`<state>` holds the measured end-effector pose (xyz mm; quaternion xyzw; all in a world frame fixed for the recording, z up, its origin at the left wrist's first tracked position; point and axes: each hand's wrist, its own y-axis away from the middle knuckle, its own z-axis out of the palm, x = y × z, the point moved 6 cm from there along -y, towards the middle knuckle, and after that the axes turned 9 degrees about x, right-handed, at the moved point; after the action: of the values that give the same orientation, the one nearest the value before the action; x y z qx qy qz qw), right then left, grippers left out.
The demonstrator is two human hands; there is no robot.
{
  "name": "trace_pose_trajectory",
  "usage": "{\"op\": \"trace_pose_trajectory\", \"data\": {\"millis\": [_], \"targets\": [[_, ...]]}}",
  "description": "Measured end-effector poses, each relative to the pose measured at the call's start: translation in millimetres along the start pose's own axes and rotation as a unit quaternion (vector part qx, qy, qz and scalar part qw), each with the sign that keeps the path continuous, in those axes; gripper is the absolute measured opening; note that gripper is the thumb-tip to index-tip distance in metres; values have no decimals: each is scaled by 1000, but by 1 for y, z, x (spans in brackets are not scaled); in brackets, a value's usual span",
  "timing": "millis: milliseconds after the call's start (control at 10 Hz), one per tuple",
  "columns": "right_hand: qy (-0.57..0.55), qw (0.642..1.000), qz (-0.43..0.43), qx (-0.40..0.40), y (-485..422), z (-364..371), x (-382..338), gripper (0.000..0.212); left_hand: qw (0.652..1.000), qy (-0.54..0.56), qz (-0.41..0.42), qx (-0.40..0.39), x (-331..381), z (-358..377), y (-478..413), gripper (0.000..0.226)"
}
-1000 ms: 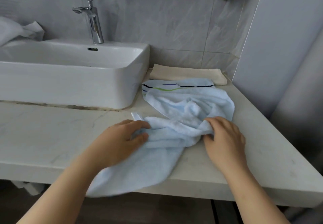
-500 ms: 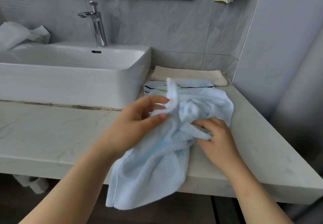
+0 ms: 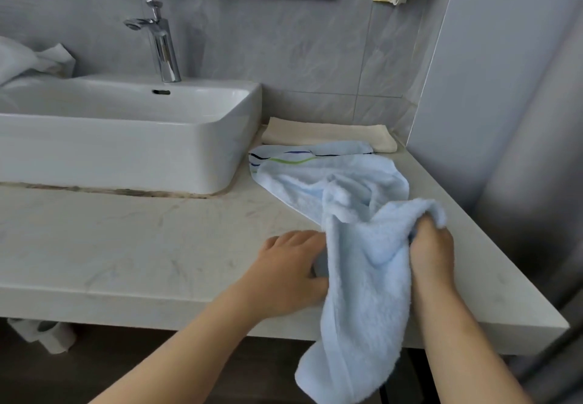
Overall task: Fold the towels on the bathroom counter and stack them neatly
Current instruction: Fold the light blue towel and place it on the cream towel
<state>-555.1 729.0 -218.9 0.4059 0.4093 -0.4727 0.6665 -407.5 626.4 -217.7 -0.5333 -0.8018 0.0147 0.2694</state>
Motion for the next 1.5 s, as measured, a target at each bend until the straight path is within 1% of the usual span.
{"op": "trace_pose_trajectory", "data": {"millis": [100, 200, 300, 400, 500, 600, 700, 800, 900, 1000, 1100, 1200, 1300, 1400, 1500], "targets": [[62, 993, -63, -72, 10, 12, -1, 32, 1000, -16, 13, 18, -1, 8, -4, 33], [43, 989, -86, -111, 13, 15, 2, 30, 996, 59, 4, 66, 1, 3, -7, 15], [46, 992, -103, -64, 8, 10, 2, 36, 969, 168, -83, 161, -12, -8, -7, 25], [65, 981, -181, -6, 6, 5, -5, 34, 857, 319, -216, 342, -36, -32, 4, 30], [94, 953, -272, -96, 12, 17, -7, 39, 798, 424, -187, 386, -42, -40, 10, 38], [217, 868, -337, -292, 31, 47, 6, 62, 842, 476, -90, 236, -17, -28, 3, 23], [286, 838, -320, -336, 31, 54, 17, 40, 859, 492, -48, 134, 0, -19, 1, 17], [249, 882, -292, -275, 17, 43, 13, 15, 806, 546, -144, 179, -14, -15, -4, 19], [266, 887, -294, -239, 5, 38, 12, 23, 896, 340, -181, 218, -35, -12, -12, 38], [197, 920, -248, -234, 3, 36, 13, 24, 991, 60, -36, 117, -28, 0, -24, 58], [152, 941, -207, -219, 3, 34, 15, 10, 995, -77, -3, 65, -26, 7, -27, 45], [223, 927, -221, -205, 2, 33, 18, 25, 990, -71, -34, 121, -40, -7, -25, 35], [330, 903, -241, -130, -4, 22, 7, 29, 986, -98, -54, 126, -63, -21, -16, 33], [409, 855, -299, -111, -10, 13, -6, 30, 982, -97, -87, 134, -90, -41, -3, 34], [440, 840, -305, -88, -27, 1, -7, 29, 976, -98, -112, 160, -110, -53, 3, 37]]}}
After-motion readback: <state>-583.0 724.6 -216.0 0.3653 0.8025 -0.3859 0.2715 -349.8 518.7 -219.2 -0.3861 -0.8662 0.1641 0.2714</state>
